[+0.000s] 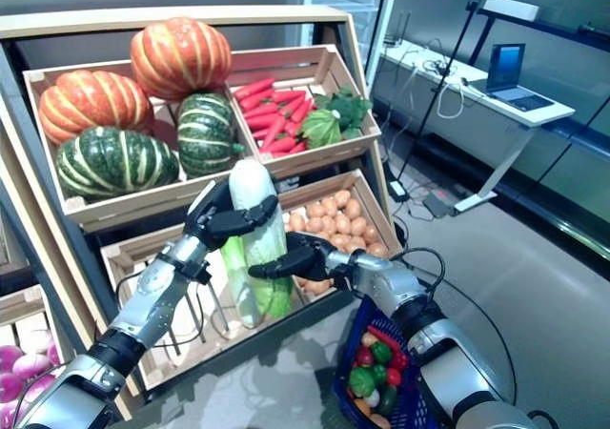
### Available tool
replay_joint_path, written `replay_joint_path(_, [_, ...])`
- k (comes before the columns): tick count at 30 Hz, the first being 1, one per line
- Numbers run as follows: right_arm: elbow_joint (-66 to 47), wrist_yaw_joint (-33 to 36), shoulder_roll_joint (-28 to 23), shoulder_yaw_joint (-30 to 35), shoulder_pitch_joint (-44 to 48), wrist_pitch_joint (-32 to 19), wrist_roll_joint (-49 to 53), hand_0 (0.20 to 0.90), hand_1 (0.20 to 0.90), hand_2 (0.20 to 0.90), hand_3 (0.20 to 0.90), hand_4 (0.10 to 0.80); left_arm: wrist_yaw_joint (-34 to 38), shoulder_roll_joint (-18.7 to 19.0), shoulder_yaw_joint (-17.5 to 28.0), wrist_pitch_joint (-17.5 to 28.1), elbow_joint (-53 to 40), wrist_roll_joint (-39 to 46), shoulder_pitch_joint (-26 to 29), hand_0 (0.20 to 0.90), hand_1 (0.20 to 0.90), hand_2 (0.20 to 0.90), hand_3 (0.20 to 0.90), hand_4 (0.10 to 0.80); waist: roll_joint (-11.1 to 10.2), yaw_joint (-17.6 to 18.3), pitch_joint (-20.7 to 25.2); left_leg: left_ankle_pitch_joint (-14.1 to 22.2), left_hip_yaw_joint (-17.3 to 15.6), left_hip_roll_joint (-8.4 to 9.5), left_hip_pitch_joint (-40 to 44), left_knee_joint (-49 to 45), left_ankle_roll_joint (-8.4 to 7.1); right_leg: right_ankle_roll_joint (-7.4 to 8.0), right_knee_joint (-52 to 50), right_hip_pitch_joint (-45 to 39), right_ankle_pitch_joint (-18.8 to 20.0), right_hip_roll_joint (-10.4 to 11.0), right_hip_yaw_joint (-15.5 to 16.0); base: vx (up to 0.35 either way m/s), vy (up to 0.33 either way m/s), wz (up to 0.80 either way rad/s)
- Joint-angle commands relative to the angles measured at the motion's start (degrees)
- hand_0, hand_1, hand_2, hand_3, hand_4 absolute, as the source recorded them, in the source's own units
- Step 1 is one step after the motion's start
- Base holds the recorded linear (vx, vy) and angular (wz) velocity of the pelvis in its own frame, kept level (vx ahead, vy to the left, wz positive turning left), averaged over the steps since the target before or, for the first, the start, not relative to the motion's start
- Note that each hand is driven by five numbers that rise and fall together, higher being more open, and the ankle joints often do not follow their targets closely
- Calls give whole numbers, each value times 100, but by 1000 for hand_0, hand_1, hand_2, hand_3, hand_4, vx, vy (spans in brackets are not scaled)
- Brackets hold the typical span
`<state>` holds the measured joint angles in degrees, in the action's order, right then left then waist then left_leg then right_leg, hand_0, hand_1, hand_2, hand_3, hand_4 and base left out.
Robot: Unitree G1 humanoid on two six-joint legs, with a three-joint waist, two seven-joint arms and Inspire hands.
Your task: Put vegetables into the basket
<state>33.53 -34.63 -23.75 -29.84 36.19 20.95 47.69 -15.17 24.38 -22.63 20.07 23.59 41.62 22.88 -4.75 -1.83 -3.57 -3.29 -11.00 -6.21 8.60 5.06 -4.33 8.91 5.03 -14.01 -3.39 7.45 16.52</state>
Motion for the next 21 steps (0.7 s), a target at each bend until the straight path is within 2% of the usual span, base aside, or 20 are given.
replay_joint_path(1, [557,-157,511,243,1263,-530,847,300,300,300,300,400,-585,-752,-635,469,-385,503,595,300,300,300,300,400,214,-152,590,899,87,58,214,-6,222,-604,-3,299,-95,-334,8,0,0,0])
replay_joint_path(14, [818,11,322,323,1117,-566,479,300,300,300,300,400,-550,-639,-544,401,-475,419,581,300,300,300,300,400,240,-107,616,911,73,67,223,-6,240,-602,-3,322,-80,-338,-62,0,0,0])
replay_joint_path(15, [831,48,278,349,1065,-564,448,300,300,300,300,400,-594,-604,-528,321,-493,408,584,364,364,364,364,442,240,-99,614,909,65,66,222,-6,242,-602,-3,328,-73,-338,-67,0,0,0])
replay_joint_path(16, [854,117,228,375,990,-557,340,300,300,300,300,400,-634,-558,-515,192,-498,366,582,900,900,900,900,800,244,-82,606,901,52,67,219,-6,246,-601,-3,336,-65,-338,-79,0,0,0])
replay_joint_path(21, [1056,90,-157,499,657,-569,34,300,300,300,300,400,-457,-274,-385,165,-495,240,548,900,900,900,900,800,257,-25,578,900,-1,75,200,-6,260,-581,-3,383,-31,-340,-137,0,0,0])
